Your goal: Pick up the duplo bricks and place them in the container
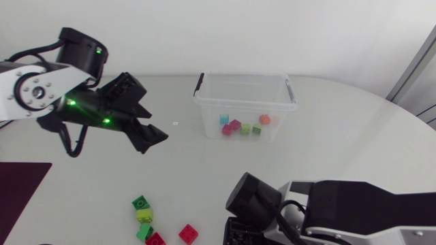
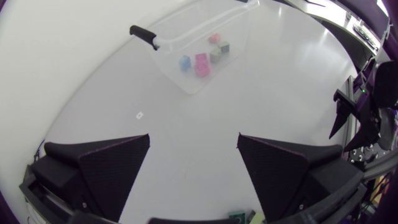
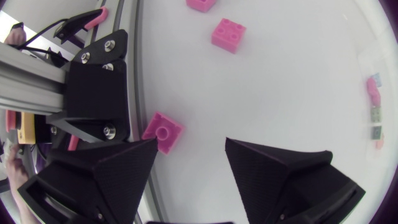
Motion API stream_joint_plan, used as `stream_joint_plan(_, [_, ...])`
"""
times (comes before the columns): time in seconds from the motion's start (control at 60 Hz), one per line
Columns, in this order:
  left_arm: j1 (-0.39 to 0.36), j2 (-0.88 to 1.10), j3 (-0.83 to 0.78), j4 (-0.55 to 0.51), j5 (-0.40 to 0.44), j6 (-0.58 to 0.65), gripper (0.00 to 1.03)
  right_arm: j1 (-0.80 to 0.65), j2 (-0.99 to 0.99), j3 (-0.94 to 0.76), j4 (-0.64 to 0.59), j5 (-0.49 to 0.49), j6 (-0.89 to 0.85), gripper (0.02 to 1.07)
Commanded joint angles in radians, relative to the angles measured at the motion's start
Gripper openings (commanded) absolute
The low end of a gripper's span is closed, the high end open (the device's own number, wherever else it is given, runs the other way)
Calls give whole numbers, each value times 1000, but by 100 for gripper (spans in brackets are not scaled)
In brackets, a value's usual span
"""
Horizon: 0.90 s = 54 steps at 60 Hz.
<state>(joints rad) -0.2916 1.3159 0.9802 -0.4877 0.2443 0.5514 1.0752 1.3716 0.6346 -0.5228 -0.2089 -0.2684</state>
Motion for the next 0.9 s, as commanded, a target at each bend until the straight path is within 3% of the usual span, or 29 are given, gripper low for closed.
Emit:
stream_joint_plan(0.0, [40,-73,-54,-26,-5,45,99,25,29,-3,0,16,18,76])
stream_joint_plan(0.233, [108,-162,-87,-100,-5,93,99,65,106,62,-62,75,23,75])
stream_joint_plan(0.433, [108,-199,-97,-118,-2,104,99,63,195,86,-55,109,26,47])
stream_joint_plan(0.667, [124,-207,-109,-123,7,122,99,-66,192,73,-59,189,-29,46])
stream_joint_plan(0.883, [138,-208,-129,-117,12,143,99,-201,92,123,-89,189,-88,47])
